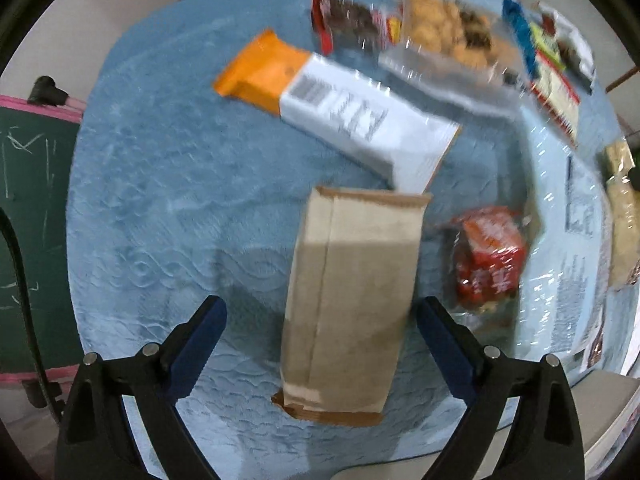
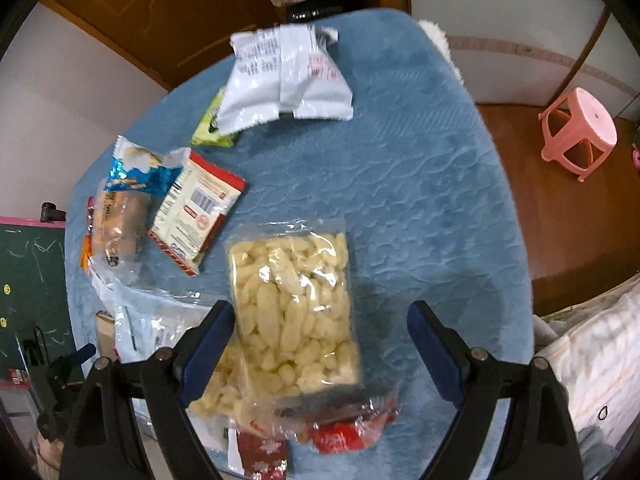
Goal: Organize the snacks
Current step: 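Grasp the brown paper bag with the left tool while the right tool grasps the cracker bag, then carry both bags to the white tray and open both tools to drop them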
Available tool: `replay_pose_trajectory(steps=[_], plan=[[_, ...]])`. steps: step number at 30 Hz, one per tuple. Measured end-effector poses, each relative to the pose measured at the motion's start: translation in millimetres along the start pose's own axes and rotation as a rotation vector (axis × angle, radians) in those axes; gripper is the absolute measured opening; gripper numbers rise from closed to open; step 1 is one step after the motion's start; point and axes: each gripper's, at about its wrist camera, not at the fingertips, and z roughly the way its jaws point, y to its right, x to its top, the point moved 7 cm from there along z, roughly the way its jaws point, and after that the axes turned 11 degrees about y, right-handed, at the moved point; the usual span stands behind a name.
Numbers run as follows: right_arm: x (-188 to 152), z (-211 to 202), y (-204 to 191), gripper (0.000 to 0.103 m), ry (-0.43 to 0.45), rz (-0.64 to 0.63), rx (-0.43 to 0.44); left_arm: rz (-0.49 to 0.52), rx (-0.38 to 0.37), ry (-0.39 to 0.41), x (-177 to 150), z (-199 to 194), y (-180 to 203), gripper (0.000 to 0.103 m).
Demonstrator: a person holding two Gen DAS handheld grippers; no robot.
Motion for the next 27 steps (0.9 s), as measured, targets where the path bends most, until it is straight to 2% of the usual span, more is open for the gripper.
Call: replay_pose_trajectory(steps=[2,5,9,12,15,16,21,27], plan=[[-1,10,-1,0.089,-0.023,0.000,0.008,-0.023,-0.014,-0.038,-3,7,-2,0.096],[-9,19,-3,0.070,-0.055,-0.011,0.017,-0.070,-0.042,-0.067,-4,11,-8,0.097],[-11,15,-2,0.066,-0.026,-0.036,-0.022,-0.072,-0.032,-0.067,-4,11,-5,0.097],[-13,7,-1,0.066,-0.004,-0.024,-0.019,-0.086,-0.039,-0.063,-2,10,-6,0.092],[-15,-8,-4,0.066,0.025,-0.034,-0.013,-0.079,-0.042,-0.033,-4,2,-7,0.071],[-16,-14,-5,0.066,0.038,-0.043,-0.012,-0.076,-0.043,-0.026,-8,-2,-6,0.058],[-14,-48,-9,0.065,0.104,-0.081,0.010,-0.109,-0.018,0.011,-12,-17,-12,0.055],[-14,-86,-31,0.065,0.180,-0.118,0.065,-0.151,0.000,0.147,-9,-71,-17,0.055]])
